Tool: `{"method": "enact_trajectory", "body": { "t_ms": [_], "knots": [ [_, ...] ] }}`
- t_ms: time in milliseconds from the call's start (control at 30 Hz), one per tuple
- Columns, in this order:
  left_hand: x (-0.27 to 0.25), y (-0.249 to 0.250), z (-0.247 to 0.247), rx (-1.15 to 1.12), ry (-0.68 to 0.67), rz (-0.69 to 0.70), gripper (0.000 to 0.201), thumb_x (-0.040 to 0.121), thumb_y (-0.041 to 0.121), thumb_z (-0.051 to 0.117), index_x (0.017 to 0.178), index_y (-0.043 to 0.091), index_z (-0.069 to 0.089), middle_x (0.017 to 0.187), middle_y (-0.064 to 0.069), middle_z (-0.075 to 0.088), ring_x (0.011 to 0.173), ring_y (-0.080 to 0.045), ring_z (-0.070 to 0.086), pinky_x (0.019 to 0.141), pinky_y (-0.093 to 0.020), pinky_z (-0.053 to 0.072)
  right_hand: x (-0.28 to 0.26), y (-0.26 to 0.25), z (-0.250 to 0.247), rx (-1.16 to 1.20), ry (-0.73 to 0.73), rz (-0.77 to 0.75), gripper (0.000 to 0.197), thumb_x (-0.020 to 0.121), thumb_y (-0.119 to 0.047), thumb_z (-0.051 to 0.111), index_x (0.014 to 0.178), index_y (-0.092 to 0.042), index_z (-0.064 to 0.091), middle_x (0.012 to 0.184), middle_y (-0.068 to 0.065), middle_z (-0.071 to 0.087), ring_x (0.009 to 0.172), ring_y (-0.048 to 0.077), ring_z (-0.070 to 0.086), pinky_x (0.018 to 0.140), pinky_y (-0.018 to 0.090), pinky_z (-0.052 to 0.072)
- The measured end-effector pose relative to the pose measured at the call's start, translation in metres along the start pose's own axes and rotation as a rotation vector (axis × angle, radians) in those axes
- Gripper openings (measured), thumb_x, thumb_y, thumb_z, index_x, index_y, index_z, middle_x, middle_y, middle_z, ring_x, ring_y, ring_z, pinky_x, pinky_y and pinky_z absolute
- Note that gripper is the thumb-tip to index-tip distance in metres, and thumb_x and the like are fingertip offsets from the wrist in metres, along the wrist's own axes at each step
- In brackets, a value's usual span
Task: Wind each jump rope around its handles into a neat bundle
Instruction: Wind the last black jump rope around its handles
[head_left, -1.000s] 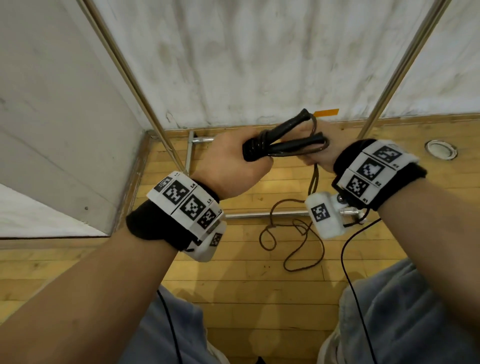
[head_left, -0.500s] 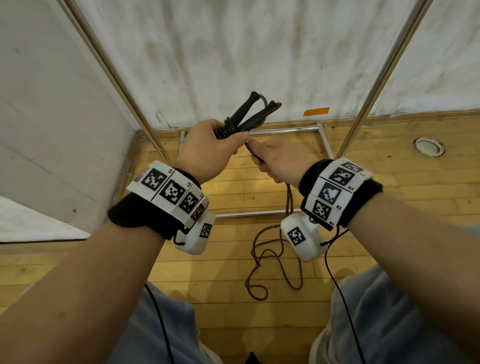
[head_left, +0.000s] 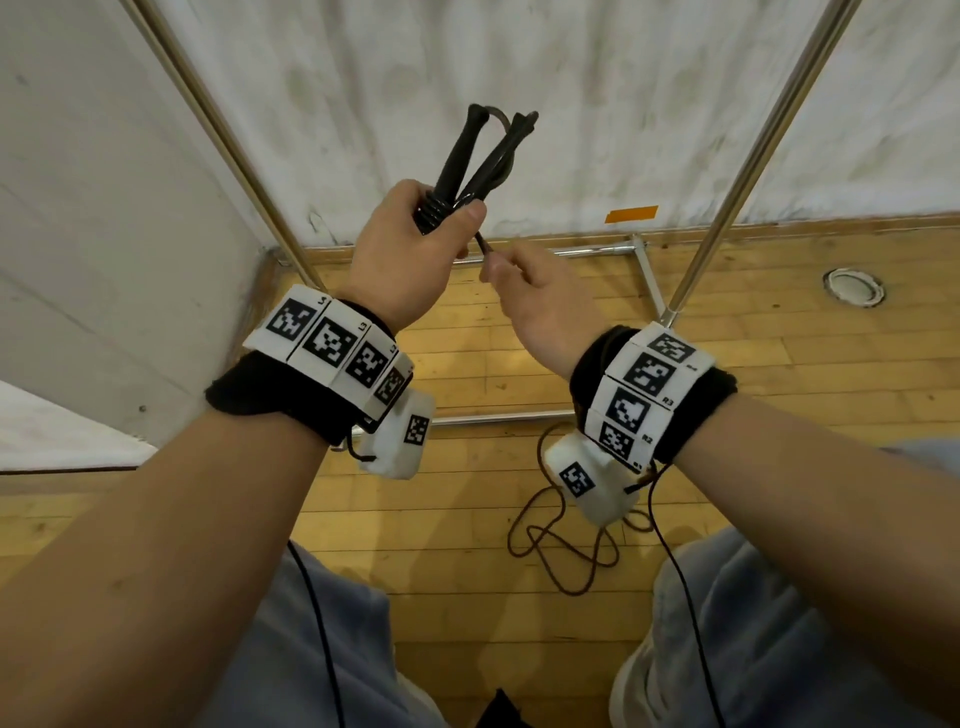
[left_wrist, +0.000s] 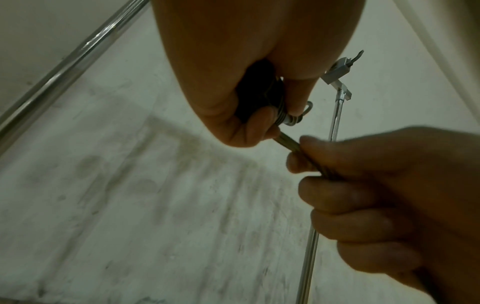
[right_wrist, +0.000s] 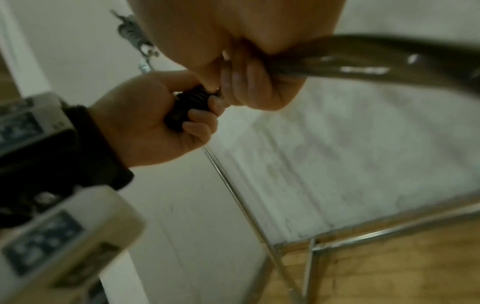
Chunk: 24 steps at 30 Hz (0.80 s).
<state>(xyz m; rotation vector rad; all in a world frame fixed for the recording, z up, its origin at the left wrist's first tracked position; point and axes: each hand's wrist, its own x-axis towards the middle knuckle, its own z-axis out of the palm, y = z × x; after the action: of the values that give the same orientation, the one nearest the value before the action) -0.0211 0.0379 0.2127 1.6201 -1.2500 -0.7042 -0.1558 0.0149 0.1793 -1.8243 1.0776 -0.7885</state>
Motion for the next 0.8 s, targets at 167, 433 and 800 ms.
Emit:
{"method": "enact_trajectory", "body": {
  "t_ms": [167,433,800],
  "knots": [
    [-0.006,0.005,-0.004,-0.023,-0.052,0.001,0.026,0.085,0.043,0.060,0.093,0.020,0.051,0.075,0.000,0.063,0.057,-0.015,0.051,0.063,-0.038,0.041,0.011,0.013,-0.014,-0.567,0.033,0.004,0.023,0.095,-0.034,0.049,0.092,-0.018,0.066,0.093,0.002,0.054,0.091,0.018,0.047,0.078,0.032,0.038],
    [-0.015,0.012,0.000,-0.062,-0.122,0.031,0.021,0.093,0.030,0.059,0.091,0.013,0.048,0.069,-0.003,0.062,0.045,-0.009,0.049,0.050,-0.026,0.038,0.013,0.005,0.002,-0.033,-0.219,0.234,0.015,0.085,-0.035,0.064,0.076,-0.025,0.068,0.070,-0.007,0.064,0.057,-0.001,0.058,0.058,0.022,0.050],
    [-0.011,0.009,-0.021,0.000,0.063,0.043,0.026,0.091,0.033,0.060,0.103,0.012,0.050,0.073,-0.001,0.064,0.048,-0.006,0.055,0.051,-0.024,0.045,0.003,-0.003,0.007,0.150,-0.178,0.163,0.019,0.100,-0.028,0.039,0.085,-0.020,0.048,0.062,-0.003,0.045,0.054,0.014,0.041,0.057,0.032,0.038]
  ]
}}
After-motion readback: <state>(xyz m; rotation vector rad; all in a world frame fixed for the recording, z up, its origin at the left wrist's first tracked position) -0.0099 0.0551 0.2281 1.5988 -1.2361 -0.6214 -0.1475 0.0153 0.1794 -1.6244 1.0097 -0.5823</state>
